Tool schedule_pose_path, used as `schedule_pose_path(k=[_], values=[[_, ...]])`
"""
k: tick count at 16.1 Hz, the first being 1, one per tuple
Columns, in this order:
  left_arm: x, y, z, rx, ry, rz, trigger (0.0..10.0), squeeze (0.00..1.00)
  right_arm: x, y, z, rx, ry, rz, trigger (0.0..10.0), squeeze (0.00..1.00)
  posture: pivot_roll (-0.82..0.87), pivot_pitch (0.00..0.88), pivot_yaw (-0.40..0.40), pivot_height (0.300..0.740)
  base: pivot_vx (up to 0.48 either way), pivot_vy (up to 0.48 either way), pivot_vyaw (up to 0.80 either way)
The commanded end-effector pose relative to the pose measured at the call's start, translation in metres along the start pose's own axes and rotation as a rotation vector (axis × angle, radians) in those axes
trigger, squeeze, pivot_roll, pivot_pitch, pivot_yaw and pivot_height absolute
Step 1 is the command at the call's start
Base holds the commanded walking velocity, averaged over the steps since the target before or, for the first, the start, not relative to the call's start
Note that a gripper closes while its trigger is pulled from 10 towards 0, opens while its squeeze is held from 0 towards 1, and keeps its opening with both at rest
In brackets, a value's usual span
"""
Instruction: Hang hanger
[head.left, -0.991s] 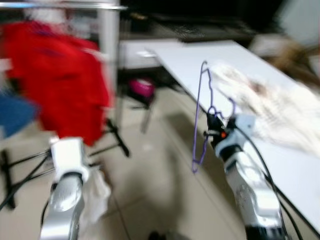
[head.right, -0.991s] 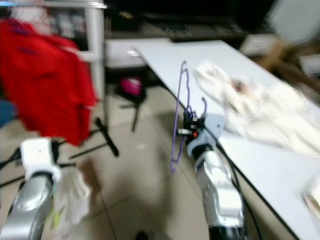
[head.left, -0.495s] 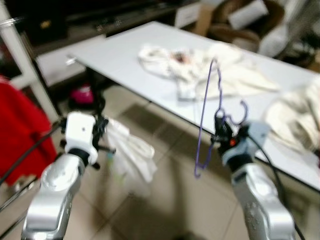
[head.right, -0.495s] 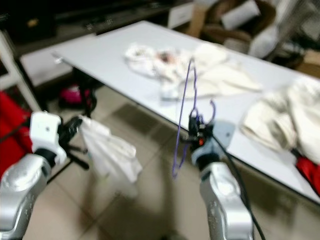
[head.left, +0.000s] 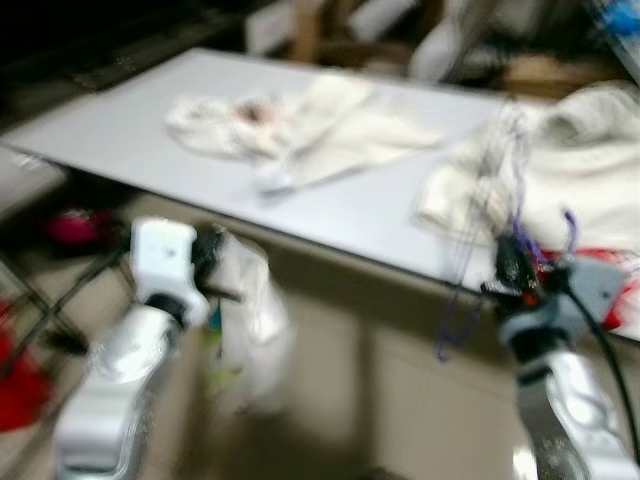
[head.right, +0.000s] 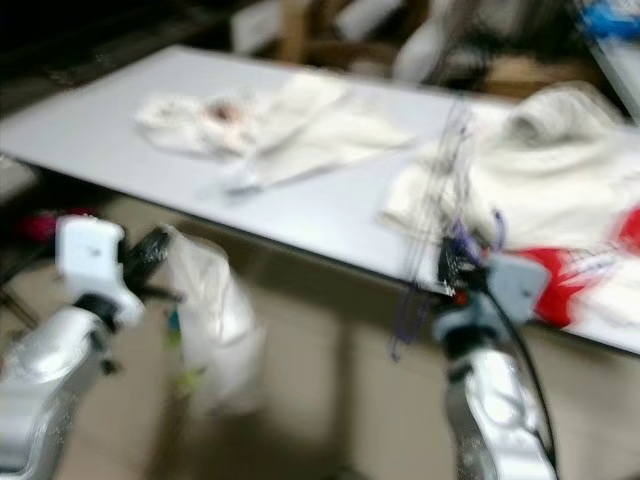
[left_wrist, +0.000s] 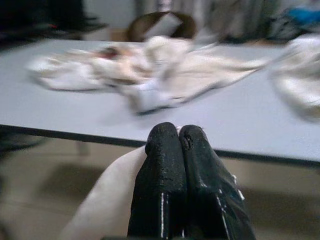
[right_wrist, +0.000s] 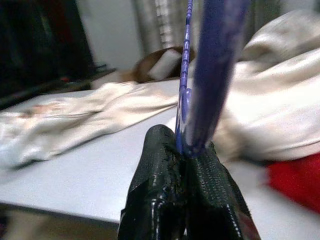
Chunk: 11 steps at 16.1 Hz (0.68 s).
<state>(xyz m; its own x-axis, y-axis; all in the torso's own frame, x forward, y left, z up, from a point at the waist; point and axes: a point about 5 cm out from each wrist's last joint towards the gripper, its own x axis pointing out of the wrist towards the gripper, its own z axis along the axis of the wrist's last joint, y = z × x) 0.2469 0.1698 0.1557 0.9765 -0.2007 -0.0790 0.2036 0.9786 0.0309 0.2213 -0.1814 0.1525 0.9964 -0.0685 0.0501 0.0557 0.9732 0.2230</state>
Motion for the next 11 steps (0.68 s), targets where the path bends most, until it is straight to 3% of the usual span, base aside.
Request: schedule_pose_path(k=[1,3,4,5,6,8,10,11], values=[[-0.003,0.005,0.008,-0.009,-0.032,0.024,10.0,0.00,0.006,0.015,-0.004,0.036,0.029,0.074,10.0,0.00,-0.02,0.000,-0.061,0.740,0.000,0.000,-0.80],[-0.005,0.014,0.006,-0.074,-0.069,0.049,10.0,0.00,0.013,0.024,-0.006,0.054,0.040,0.113,10.0,0.00,-0.04,0.000,-0.068,0.740,0.000,0.000,-0.80],[-0.001,0.018,0.007,-0.008,-0.079,0.058,10.0,0.00,0.015,0.024,-0.004,0.074,0.032,0.114,10.0,0.00,-0.05,0.000,-0.068,0.740,0.000,0.000,-0.80],[0.008,0.020,0.006,0.009,-0.078,0.074,10.0,0.00,0.016,0.024,-0.003,0.061,0.030,0.125,10.0,0.00,-0.08,0.000,-0.051,0.740,0.000,0.000,-0.80],[0.016,0.022,0.000,-0.027,-0.054,0.084,10.0,0.00,0.017,0.025,-0.002,0.046,0.028,0.128,10.0,0.00,-0.11,0.000,-0.035,0.740,0.000,0.000,-0.80],[0.023,0.020,-0.003,-0.011,-0.050,0.062,10.0,0.00,0.017,0.025,0.001,0.013,0.023,0.133,10.0,0.00,-0.14,0.000,-0.013,0.740,0.000,0.000,-0.80],[0.031,0.010,0.001,-0.039,-0.073,0.039,10.0,0.00,0.018,0.019,-0.008,-0.076,0.137,0.157,10.0,0.00,-0.14,0.000,-0.008,0.740,0.000,0.000,-0.80],[0.034,0.004,0.002,-0.033,-0.079,0.011,10.0,0.00,0.019,0.017,-0.013,-0.076,0.201,0.163,10.0,0.00,-0.15,0.000,0.003,0.740,0.000,0.000,0.00]])
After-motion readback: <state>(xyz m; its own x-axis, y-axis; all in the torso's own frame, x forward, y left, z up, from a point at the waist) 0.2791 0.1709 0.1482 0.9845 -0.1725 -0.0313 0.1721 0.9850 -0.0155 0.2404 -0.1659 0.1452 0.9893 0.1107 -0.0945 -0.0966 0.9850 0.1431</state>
